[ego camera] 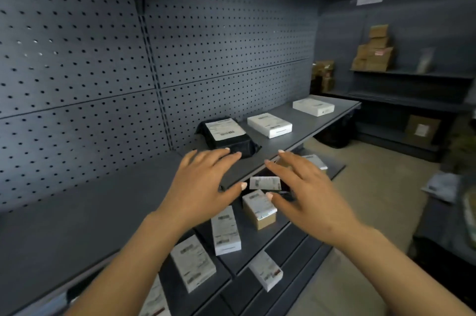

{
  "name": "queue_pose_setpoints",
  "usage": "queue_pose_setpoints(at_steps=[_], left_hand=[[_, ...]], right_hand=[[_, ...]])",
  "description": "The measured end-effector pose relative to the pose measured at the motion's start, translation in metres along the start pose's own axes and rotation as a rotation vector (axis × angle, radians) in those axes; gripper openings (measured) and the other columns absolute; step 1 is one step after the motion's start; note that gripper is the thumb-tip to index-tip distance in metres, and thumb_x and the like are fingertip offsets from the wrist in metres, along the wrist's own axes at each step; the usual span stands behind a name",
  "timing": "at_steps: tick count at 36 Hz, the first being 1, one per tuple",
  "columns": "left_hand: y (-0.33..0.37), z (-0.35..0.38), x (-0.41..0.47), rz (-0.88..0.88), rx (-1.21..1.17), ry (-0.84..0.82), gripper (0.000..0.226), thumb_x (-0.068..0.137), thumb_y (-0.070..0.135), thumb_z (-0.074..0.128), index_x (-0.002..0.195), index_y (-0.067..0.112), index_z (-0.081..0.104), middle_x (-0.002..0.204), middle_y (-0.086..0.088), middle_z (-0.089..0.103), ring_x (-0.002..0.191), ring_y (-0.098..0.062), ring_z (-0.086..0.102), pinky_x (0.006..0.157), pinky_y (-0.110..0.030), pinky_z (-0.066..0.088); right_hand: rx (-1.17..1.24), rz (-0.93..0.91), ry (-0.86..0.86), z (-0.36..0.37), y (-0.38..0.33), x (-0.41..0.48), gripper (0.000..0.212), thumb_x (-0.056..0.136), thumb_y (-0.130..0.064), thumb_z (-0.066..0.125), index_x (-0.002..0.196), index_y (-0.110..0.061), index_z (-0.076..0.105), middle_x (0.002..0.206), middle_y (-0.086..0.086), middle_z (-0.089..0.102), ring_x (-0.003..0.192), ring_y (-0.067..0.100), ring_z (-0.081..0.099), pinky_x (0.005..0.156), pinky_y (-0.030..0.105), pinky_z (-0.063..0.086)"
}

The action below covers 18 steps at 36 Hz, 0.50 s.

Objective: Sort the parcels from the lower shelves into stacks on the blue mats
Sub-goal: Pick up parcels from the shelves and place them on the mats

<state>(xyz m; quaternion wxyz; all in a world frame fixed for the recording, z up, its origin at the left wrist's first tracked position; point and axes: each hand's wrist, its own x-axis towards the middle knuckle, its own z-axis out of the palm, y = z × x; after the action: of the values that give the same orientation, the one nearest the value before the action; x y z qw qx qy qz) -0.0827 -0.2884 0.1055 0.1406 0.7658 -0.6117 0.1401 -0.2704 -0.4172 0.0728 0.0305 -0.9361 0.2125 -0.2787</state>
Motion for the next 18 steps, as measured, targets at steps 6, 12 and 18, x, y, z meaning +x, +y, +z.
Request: queue_pose_setpoints(at_steps=[6, 12, 18], left_hand=[[0.029, 0.038, 0.063, 0.057, -0.055, 0.007, 0.066, 0.085, 0.062, 0.036, 0.145, 0.034, 0.035, 0.149, 0.01, 0.038, 0.136, -0.011, 0.031, 0.114, -0.036, 0.016], [0.048, 0.079, 0.131, 0.073, -0.092, 0.056, 0.075, 0.081, 0.067, 0.025, 0.144, 0.031, 0.039, 0.146, 0.008, 0.042, 0.134, -0.012, 0.036, 0.111, -0.034, 0.021], [0.056, 0.117, 0.209, 0.049, -0.067, 0.038, 0.066, 0.089, 0.064, 0.041, 0.146, 0.032, 0.034, 0.149, 0.008, 0.038, 0.136, -0.014, 0.033, 0.112, -0.035, 0.019]], right_hand=[[-0.025, 0.038, -0.018, 0.002, 0.066, 0.014, 0.059, 0.088, -0.055, 0.038, 0.142, -0.031, 0.041, 0.148, 0.004, 0.039, 0.137, 0.024, 0.036, 0.108, 0.045, 0.037], [-0.073, 0.05, -0.029, 0.012, 0.14, 0.039, 0.055, 0.089, -0.054, 0.042, 0.14, -0.031, 0.04, 0.148, 0.004, 0.039, 0.134, 0.024, 0.038, 0.106, 0.043, 0.038], [-0.093, 0.09, -0.067, 0.017, 0.209, 0.078, 0.059, 0.088, -0.056, 0.034, 0.141, -0.031, 0.04, 0.15, 0.005, 0.037, 0.136, 0.025, 0.037, 0.108, 0.043, 0.036]])
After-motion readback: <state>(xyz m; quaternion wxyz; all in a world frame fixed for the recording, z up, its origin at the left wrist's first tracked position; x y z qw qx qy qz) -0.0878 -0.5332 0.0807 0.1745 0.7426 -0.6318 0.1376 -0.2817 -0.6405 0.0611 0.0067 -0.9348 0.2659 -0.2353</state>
